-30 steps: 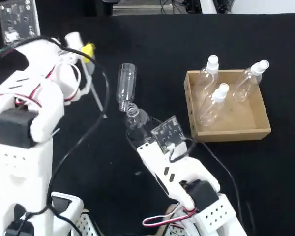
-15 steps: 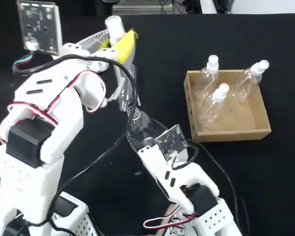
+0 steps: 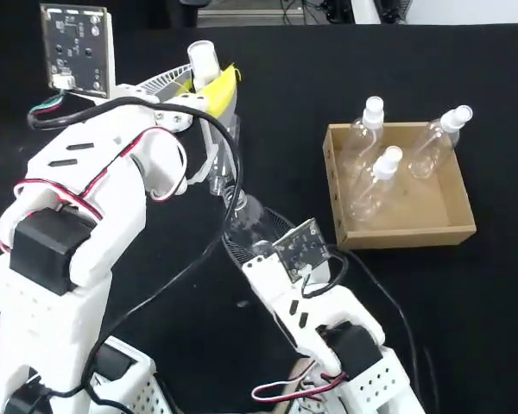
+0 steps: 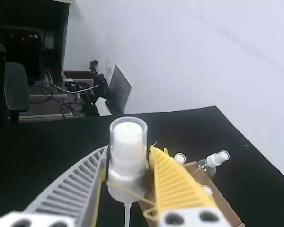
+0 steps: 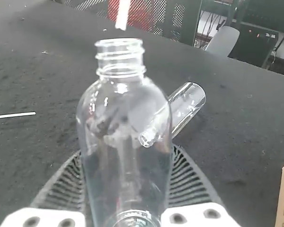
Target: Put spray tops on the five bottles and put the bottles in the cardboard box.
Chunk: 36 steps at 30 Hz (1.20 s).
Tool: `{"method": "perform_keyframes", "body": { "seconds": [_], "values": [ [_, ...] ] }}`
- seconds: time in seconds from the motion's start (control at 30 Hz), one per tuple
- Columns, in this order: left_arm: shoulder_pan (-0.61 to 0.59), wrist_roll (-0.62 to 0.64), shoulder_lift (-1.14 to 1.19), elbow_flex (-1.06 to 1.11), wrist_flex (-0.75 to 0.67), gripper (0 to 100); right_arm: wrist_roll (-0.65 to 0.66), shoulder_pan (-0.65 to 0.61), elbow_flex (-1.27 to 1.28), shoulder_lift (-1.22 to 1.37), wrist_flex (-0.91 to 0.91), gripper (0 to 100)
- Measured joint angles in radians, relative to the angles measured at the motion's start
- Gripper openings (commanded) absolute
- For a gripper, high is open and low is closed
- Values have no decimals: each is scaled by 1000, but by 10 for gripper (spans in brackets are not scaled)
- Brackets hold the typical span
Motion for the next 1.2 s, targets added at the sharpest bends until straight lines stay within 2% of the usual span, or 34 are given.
{"method": "perform_keyframes", "body": {
  "seconds": [0.2,0.4,0.8,1.2],
  "values": [
    [-5,0,0,0,0,30,-18,0,0,0,-2,11],
    [-78,0,0,0,0,30,-61,0,0,0,-2,11],
    [-46,-2,-5,31,-44,30,-61,0,0,0,-2,11],
    [-43,0,-8,235,-48,33,-61,0,0,0,-2,11]
  ]
}}
